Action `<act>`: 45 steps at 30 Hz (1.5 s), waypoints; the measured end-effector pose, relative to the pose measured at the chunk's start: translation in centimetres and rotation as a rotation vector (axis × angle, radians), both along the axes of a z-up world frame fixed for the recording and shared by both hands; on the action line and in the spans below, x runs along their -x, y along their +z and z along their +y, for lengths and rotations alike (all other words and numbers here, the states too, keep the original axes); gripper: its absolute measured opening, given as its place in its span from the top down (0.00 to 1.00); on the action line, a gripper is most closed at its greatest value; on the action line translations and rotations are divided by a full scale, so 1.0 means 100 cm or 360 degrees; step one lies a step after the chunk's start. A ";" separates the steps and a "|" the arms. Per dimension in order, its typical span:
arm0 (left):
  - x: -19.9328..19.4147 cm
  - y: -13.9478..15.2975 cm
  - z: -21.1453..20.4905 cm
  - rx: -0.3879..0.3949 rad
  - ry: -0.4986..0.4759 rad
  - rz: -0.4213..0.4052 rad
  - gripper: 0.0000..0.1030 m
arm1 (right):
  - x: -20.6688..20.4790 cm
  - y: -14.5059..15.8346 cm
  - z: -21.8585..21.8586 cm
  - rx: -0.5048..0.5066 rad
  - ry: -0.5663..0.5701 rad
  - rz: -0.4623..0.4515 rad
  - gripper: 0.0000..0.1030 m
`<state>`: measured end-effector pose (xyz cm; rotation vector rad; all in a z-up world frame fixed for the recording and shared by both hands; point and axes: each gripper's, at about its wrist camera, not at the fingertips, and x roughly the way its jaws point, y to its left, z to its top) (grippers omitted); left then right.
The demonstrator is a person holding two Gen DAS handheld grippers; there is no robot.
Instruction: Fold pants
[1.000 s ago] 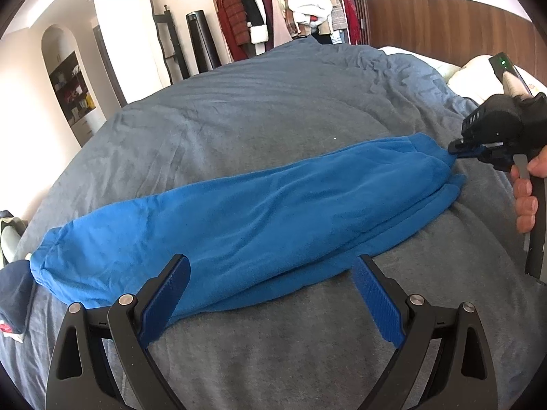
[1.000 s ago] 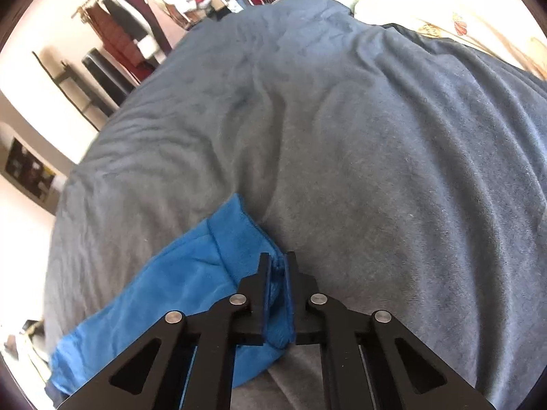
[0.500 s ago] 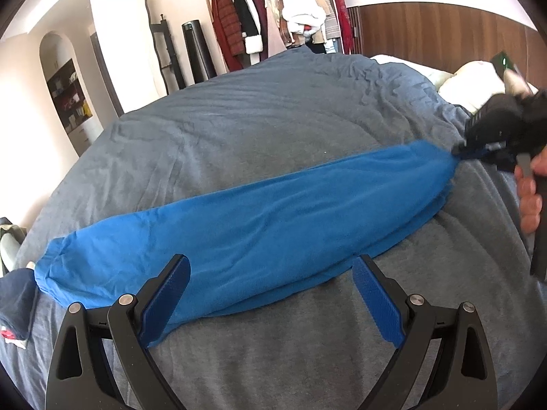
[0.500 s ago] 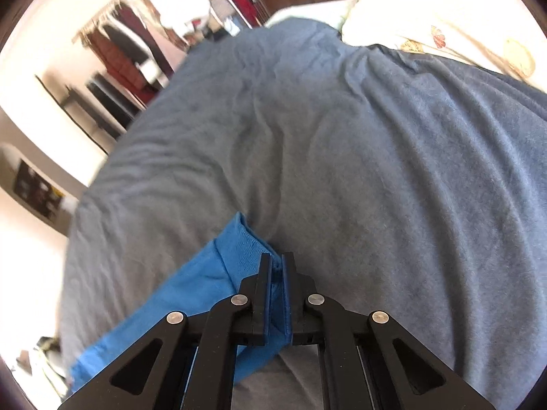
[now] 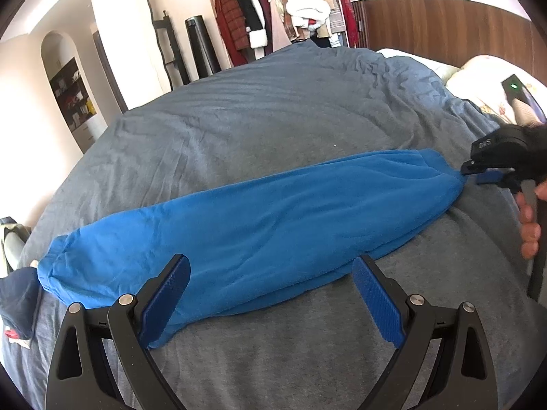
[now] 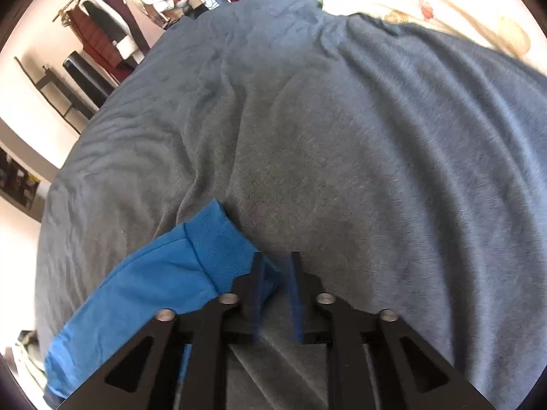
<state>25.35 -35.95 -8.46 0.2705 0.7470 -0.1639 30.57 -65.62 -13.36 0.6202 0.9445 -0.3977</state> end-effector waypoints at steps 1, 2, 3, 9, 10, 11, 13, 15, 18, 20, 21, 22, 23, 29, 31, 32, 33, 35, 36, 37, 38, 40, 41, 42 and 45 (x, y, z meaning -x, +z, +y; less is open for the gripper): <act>-0.001 0.000 0.002 0.0008 0.0016 0.0006 0.06 | 0.004 0.003 0.001 0.0025 -0.0019 -0.0003 0.71; -0.003 0.000 0.005 0.0015 0.0025 0.0009 0.06 | 0.007 0.005 0.001 0.0027 -0.0020 -0.0013 0.71; -0.003 0.001 0.006 0.0022 0.0032 0.0011 0.06 | 0.010 0.008 0.002 0.0013 -0.0013 -0.0038 0.71; -0.001 0.009 0.015 0.0006 0.0041 -0.0037 0.06 | 0.021 0.008 0.006 -0.0202 -0.0013 -0.0160 0.71; -0.001 0.011 0.015 0.0003 0.0039 -0.0041 0.05 | 0.021 0.003 0.007 -0.0261 -0.0019 -0.0171 0.71; -0.001 0.012 0.015 -0.0001 0.0035 -0.0047 0.05 | 0.021 -0.001 0.007 -0.0295 -0.0037 -0.0172 0.71; 0.001 0.015 0.014 -0.0018 0.0023 -0.0073 0.05 | 0.019 -0.010 0.007 -0.0352 -0.0074 -0.0168 0.70; 0.003 0.016 0.012 -0.0035 0.0016 -0.0094 0.04 | 0.017 -0.017 0.008 -0.0391 -0.0103 -0.0173 0.70; 0.003 0.013 0.008 -0.0061 -0.0004 -0.0107 0.03 | 0.016 -0.028 0.006 -0.0445 -0.0146 -0.0173 0.63; 0.002 0.011 0.007 -0.0057 -0.0010 -0.0093 0.03 | 0.013 -0.033 0.006 -0.0462 -0.0154 -0.0180 0.62; 0.001 0.010 0.007 -0.0056 -0.0008 -0.0083 0.03 | 0.012 -0.035 0.006 -0.0463 -0.0155 -0.0180 0.62; 0.000 0.008 0.007 -0.0058 -0.0002 -0.0075 0.03 | 0.010 -0.037 0.006 -0.0476 -0.0157 -0.0185 0.62; 0.000 0.006 0.007 -0.0060 0.0001 -0.0072 0.03 | 0.009 -0.038 0.006 -0.0484 -0.0157 -0.0192 0.62; -0.010 -0.001 0.013 -0.0067 0.0042 -0.0033 0.03 | -0.003 -0.045 0.008 -0.0462 -0.0098 -0.0170 0.62; -0.013 -0.001 0.017 -0.0044 0.0054 -0.0013 0.03 | -0.004 -0.043 0.011 -0.0428 -0.0083 -0.0169 0.65; -0.013 -0.001 0.020 -0.0036 0.0060 -0.0013 0.03 | -0.004 -0.040 0.013 -0.0404 -0.0077 -0.0175 0.71; -0.014 0.000 0.023 -0.0031 0.0071 -0.0018 0.03 | -0.003 -0.037 0.015 -0.0380 -0.0066 -0.0189 0.73; -0.013 0.002 0.029 -0.0020 0.0085 -0.0023 0.03 | -0.001 -0.028 0.019 -0.0325 -0.0053 -0.0214 0.78; -0.013 0.004 0.033 -0.0013 0.0094 -0.0022 0.03 | 0.000 -0.021 0.022 -0.0294 -0.0046 -0.0235 0.79; -0.012 0.005 0.037 -0.0004 0.0102 -0.0020 0.03 | 0.001 -0.012 0.027 -0.0243 -0.0029 -0.0256 0.80; -0.012 0.006 0.041 0.0006 0.0110 -0.0016 0.03 | 0.001 -0.004 0.030 -0.0192 -0.0012 -0.0262 0.80; -0.010 0.010 0.054 0.0029 0.0136 -0.0011 0.03 | 0.001 0.012 0.039 -0.0104 0.0025 -0.0288 0.81; -0.009 0.012 0.061 0.0037 0.0154 -0.0010 0.03 | 0.001 0.023 0.045 -0.0050 0.0051 -0.0303 0.81; -0.008 0.013 0.066 0.0044 0.0163 -0.0010 0.03 | 0.001 0.035 0.052 0.0007 0.0079 -0.0318 0.81; -0.005 0.019 0.088 0.0061 0.0210 -0.0005 0.03 | -0.001 0.067 0.075 0.0154 0.0165 -0.0363 0.81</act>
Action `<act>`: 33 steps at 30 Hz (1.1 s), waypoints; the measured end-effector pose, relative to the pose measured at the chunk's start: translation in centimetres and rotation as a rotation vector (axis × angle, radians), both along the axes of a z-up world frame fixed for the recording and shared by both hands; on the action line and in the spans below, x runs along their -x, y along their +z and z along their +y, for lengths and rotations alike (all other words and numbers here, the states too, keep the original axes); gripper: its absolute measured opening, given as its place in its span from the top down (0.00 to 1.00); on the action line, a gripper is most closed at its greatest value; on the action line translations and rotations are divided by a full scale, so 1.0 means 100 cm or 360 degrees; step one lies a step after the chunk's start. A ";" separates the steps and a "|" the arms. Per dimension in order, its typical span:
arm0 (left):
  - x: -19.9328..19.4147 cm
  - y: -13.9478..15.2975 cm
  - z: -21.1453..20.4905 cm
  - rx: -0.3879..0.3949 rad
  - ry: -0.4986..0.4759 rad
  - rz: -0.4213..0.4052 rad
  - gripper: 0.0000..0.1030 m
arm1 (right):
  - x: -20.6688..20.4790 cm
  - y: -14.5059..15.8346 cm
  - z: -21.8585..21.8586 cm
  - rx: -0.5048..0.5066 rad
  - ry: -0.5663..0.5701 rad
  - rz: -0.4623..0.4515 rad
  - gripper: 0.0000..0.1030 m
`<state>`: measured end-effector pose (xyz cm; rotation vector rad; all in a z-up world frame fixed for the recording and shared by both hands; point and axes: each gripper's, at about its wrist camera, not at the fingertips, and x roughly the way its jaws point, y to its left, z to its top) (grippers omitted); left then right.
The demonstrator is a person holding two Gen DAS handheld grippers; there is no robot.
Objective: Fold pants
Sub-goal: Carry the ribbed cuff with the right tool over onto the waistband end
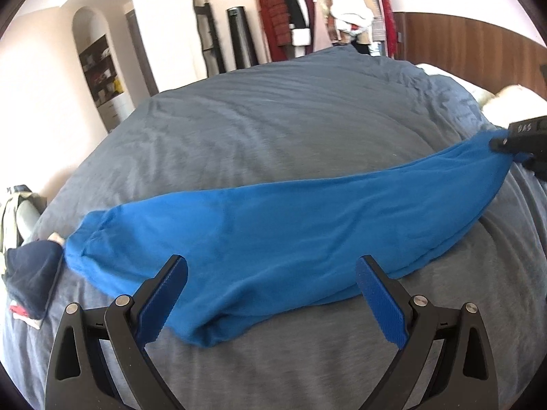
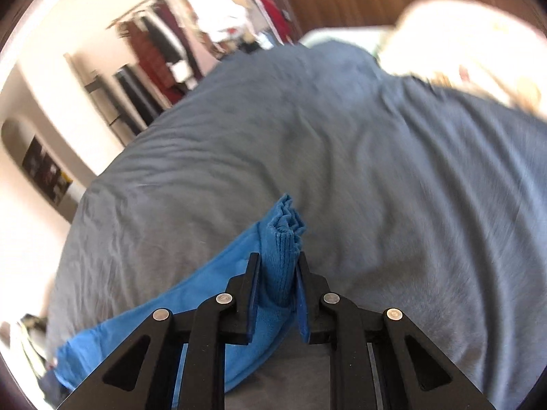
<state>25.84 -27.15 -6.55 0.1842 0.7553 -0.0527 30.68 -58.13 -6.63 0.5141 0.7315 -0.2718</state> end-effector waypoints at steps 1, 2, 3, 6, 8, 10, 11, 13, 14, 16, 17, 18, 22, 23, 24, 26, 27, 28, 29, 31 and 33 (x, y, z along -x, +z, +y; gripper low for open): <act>0.000 0.003 0.011 0.0012 0.0025 0.0006 0.03 | -0.001 0.012 0.010 0.0055 0.0030 -0.0016 0.81; -0.001 0.005 0.017 0.0022 0.0037 0.0012 0.03 | -0.001 0.019 0.016 0.0089 0.0047 -0.0023 0.81; -0.002 0.008 0.028 0.0050 0.0050 0.0023 0.03 | -0.003 0.030 0.028 0.0144 0.0079 -0.0031 0.81; -0.007 0.015 0.050 0.0118 0.0049 0.0071 0.03 | -0.006 0.053 0.057 0.0252 0.0155 -0.0054 0.81; -0.010 0.024 0.068 0.0164 0.0027 0.0082 0.03 | -0.007 0.062 0.073 0.0298 0.0196 -0.0060 0.81; -0.013 0.033 0.080 0.0158 0.0015 0.0076 0.03 | -0.010 0.074 0.094 0.0359 0.0244 -0.0056 0.81; -0.015 0.037 0.085 0.0155 0.0006 0.0069 0.03 | -0.011 0.077 0.101 0.0375 0.0256 -0.0053 0.81; -0.020 0.047 0.099 0.0174 -0.0014 0.0075 0.03 | -0.013 0.084 0.117 0.0404 0.0298 -0.0053 0.81; -0.022 0.050 0.106 0.0184 -0.0021 0.0079 0.03 | -0.013 0.088 0.126 0.0421 0.0318 -0.0050 0.81; -0.026 0.058 0.122 0.0171 -0.0018 0.0088 0.03 | -0.014 0.093 0.140 0.0443 0.0351 -0.0045 0.81; -0.028 0.060 0.128 0.0157 -0.0010 0.0087 0.03 | -0.016 0.097 0.150 0.0465 0.0377 -0.0037 0.81; -0.029 0.061 0.134 0.0147 -0.0005 0.0084 0.03 | -0.017 0.099 0.158 0.0483 0.0393 -0.0034 0.81; -0.033 0.067 0.162 0.0086 0.0054 0.0060 0.03 | -0.023 0.107 0.192 0.0537 0.0477 -0.0022 0.82; -0.033 0.068 0.168 0.0093 0.0062 0.0065 0.03 | -0.024 0.107 0.199 0.0543 0.0495 -0.0020 0.82; -0.034 0.069 0.177 0.0114 0.0068 0.0079 0.03 | -0.026 0.108 0.207 0.0545 0.0510 -0.0020 0.82; -0.035 0.071 0.191 0.0136 0.0089 0.0086 0.03 | -0.029 0.111 0.223 0.0556 0.0544 -0.0016 0.82; -0.034 0.071 0.197 0.0135 0.0099 0.0084 0.03 | -0.031 0.112 0.229 0.0562 0.0558 -0.0015 0.82; -0.034 0.072 0.205 0.0127 0.0111 0.0077 0.03 | -0.032 0.114 0.238 0.0570 0.0575 -0.0013 0.82; -0.034 0.073 0.212 0.0109 0.0125 0.0072 0.03 | -0.033 0.115 0.248 0.0586 0.0594 -0.0012 0.82; -0.033 0.073 0.223 0.0082 0.0136 0.0069 0.03 | -0.036 0.115 0.260 0.0605 0.0620 -0.0009 0.82; -0.032 0.073 0.236 0.0060 0.0152 0.0062 0.03 | -0.039 0.114 0.276 0.0618 0.0649 0.0002 0.82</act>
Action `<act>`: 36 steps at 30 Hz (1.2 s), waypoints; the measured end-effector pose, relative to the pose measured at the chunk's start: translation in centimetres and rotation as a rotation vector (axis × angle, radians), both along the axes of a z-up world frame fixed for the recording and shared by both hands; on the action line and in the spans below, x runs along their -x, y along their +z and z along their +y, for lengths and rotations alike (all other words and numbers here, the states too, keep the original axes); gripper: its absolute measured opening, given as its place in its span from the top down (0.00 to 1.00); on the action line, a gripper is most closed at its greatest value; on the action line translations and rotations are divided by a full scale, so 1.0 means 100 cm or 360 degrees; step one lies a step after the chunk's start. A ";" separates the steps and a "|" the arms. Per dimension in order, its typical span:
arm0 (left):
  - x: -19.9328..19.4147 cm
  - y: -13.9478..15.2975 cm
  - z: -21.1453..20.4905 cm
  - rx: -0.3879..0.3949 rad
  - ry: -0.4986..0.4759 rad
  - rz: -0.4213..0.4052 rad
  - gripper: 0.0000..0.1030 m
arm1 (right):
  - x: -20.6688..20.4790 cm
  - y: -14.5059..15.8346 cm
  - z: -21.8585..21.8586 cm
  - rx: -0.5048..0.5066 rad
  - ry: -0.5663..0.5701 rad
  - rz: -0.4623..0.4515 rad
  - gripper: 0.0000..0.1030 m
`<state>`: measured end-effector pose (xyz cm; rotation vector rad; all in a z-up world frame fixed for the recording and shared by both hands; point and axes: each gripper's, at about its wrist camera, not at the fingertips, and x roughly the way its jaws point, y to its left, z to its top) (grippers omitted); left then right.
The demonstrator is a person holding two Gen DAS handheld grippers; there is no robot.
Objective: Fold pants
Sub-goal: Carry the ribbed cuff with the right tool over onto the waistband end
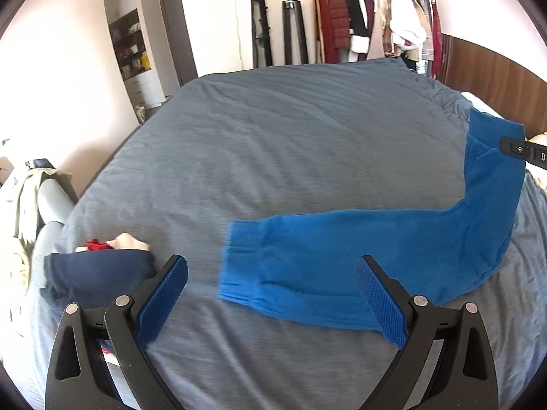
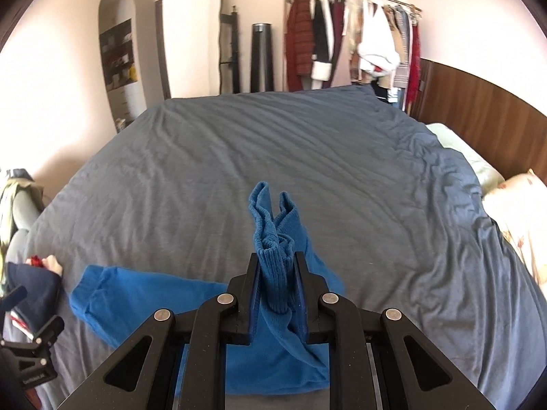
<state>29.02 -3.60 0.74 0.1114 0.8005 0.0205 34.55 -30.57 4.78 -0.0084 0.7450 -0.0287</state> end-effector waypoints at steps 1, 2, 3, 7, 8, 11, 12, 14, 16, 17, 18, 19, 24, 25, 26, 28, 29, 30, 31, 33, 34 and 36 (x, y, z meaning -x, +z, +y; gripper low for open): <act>0.000 0.000 0.006 -0.0009 0.0007 -0.0005 0.03 | -0.001 -0.001 0.006 0.0013 0.0012 0.0008 0.82; 0.001 0.000 0.011 -0.0016 0.0020 -0.0008 0.03 | -0.003 -0.003 0.015 0.0030 0.0025 0.0020 0.82; 0.001 -0.001 0.015 -0.0019 0.0029 -0.0007 0.03 | -0.004 -0.004 0.021 0.0039 0.0039 0.0030 0.82; 0.001 -0.005 0.034 0.0006 0.0030 0.0030 0.03 | -0.008 -0.006 0.043 0.0036 0.0069 0.0043 0.82; 0.002 -0.006 0.037 0.0011 0.0030 0.0034 0.03 | -0.009 -0.008 0.048 0.0033 0.0074 0.0051 0.82; 0.006 -0.010 0.045 0.0006 0.0036 0.0036 0.03 | -0.010 -0.020 0.060 0.0065 0.0099 0.0091 0.82; 0.006 -0.011 0.047 0.0009 0.0040 0.0040 0.03 | -0.010 -0.024 0.063 0.0074 0.0107 0.0109 0.82; 0.007 -0.014 0.048 0.0024 0.0041 0.0048 0.03 | -0.009 -0.036 0.069 0.0094 0.0119 0.0153 0.82; 0.007 -0.017 0.049 0.0032 0.0047 0.0064 0.03 | -0.008 -0.045 0.070 0.0098 0.0126 0.0190 0.82; 0.007 -0.018 0.050 0.0034 0.0046 0.0067 0.03 | -0.007 -0.050 0.071 0.0106 0.0126 0.0207 0.82; 0.008 -0.020 0.050 0.0038 0.0043 0.0075 0.03 | -0.007 -0.056 0.072 0.0120 0.0132 0.0229 0.82; 0.008 -0.022 0.050 0.0040 0.0039 0.0079 0.03 | -0.006 -0.063 0.073 0.0136 0.0138 0.0252 0.82; 0.008 -0.030 0.050 0.0036 0.0036 0.0099 0.03 | -0.006 -0.088 0.075 0.0145 0.0154 0.0354 0.82; 0.008 -0.032 0.051 0.0038 0.0035 0.0105 0.03 | -0.006 -0.093 0.075 0.0155 0.0159 0.0368 0.82; 0.008 -0.034 0.051 0.0040 0.0037 0.0111 0.03 | -0.006 -0.098 0.077 0.0171 0.0162 0.0380 0.82; 0.007 -0.036 0.053 0.0042 0.0043 0.0119 0.03 | -0.006 -0.109 0.082 0.0188 0.0179 0.0416 0.82; 0.007 -0.037 0.054 0.0043 0.0045 0.0122 0.03 | -0.006 -0.113 0.085 0.0197 0.0188 0.0431 0.82; 0.007 -0.039 0.055 0.0046 0.0051 0.0127 0.03 | -0.006 -0.117 0.088 0.0210 0.0197 0.0440 0.82; 0.007 -0.040 0.057 0.0048 0.0056 0.0132 0.03 | -0.005 -0.120 0.091 0.0223 0.0205 0.0444 0.82; 0.007 -0.042 0.059 0.0050 0.0063 0.0137 0.03 | -0.004 -0.127 0.098 0.0247 0.0220 0.0455 0.82; 0.007 -0.043 0.060 0.0049 0.0066 0.0138 0.03 | -0.003 -0.129 0.101 0.0244 0.0222 0.0463 0.82; 0.007 -0.044 0.063 0.0049 0.0076 0.0142 0.03 | -0.004 -0.134 0.104 0.0224 0.0231 0.0487 0.81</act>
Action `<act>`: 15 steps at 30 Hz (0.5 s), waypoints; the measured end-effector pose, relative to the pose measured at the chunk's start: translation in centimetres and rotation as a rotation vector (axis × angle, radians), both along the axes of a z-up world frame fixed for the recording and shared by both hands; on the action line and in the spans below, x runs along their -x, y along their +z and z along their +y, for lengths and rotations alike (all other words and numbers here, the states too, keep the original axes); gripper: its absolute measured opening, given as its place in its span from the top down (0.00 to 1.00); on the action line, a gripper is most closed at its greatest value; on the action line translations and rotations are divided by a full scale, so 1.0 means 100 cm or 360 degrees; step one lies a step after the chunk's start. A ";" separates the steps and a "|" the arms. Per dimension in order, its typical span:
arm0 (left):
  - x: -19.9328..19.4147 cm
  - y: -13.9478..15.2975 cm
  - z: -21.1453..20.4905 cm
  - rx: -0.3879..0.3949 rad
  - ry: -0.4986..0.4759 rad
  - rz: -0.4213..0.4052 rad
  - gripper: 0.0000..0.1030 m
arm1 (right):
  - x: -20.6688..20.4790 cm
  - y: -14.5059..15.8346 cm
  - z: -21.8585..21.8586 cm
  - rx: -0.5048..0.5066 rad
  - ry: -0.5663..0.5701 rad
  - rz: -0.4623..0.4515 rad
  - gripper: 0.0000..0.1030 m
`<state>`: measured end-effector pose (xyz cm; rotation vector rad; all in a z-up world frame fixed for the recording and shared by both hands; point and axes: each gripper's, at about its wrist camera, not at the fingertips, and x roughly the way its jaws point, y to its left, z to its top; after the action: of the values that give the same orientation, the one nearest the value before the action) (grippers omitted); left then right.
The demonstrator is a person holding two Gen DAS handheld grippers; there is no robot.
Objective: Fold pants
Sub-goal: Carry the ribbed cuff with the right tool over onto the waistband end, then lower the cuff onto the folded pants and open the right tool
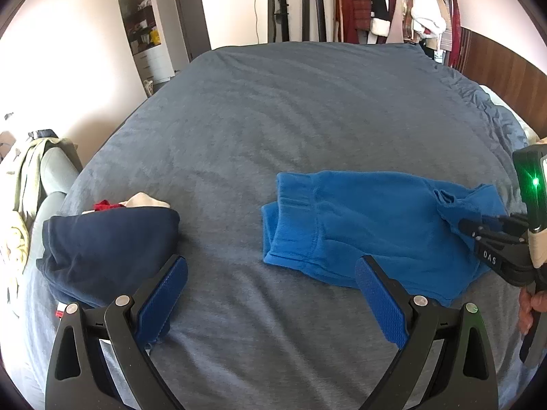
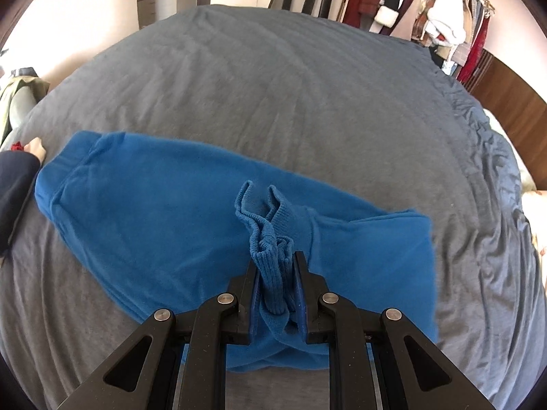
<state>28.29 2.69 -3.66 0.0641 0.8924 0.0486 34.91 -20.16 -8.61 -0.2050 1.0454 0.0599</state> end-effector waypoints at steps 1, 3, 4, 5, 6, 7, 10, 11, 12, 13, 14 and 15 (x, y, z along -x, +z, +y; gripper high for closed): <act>0.000 0.000 0.002 0.0006 0.0002 0.0000 0.03 | -0.001 -0.002 0.000 -0.0014 0.0003 0.0017 0.81; 0.001 -0.001 0.004 0.0011 0.0010 0.0001 0.03 | 0.002 -0.005 0.003 -0.0035 0.0018 0.0045 0.75; 0.001 -0.001 0.005 0.0014 0.0011 0.0001 0.03 | 0.004 -0.005 0.004 -0.0060 0.0029 0.0056 0.69; 0.001 -0.001 0.005 0.0018 0.0012 0.0001 0.03 | 0.005 -0.006 0.005 -0.0093 0.0040 0.0075 0.66; 0.001 -0.002 0.006 0.0022 0.0014 0.0004 0.03 | 0.008 -0.005 0.006 -0.0110 0.0041 0.0083 0.66; 0.001 -0.002 0.006 0.0023 0.0014 0.0004 0.03 | 0.012 -0.002 0.008 -0.0120 0.0051 0.0080 0.65; 0.002 -0.003 0.006 0.0023 0.0016 0.0006 0.03 | 0.021 0.006 0.005 -0.0253 0.0061 0.0070 0.65; 0.002 -0.002 0.006 0.0024 0.0014 0.0005 0.03 | 0.025 0.010 0.002 -0.0396 0.0078 0.0089 0.65; 0.002 -0.003 0.006 0.0023 0.0009 0.0003 0.03 | 0.027 0.013 0.000 -0.0473 0.0082 0.0096 0.65; 0.002 -0.003 0.005 0.0016 0.0004 -0.0001 0.03 | 0.028 0.015 -0.002 -0.0498 0.0065 0.0084 0.65; 0.001 -0.004 0.004 0.0009 0.0003 -0.0003 0.03 | 0.029 0.018 -0.004 -0.0477 0.0035 0.0047 0.65; 0.001 -0.005 0.004 0.0005 0.0003 -0.0003 0.03 | 0.029 0.022 -0.006 -0.0417 0.0001 -0.0017 0.65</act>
<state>28.22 3.04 -4.14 0.0605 0.8908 0.0492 31.98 -20.72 -6.45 0.0322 1.0163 0.1951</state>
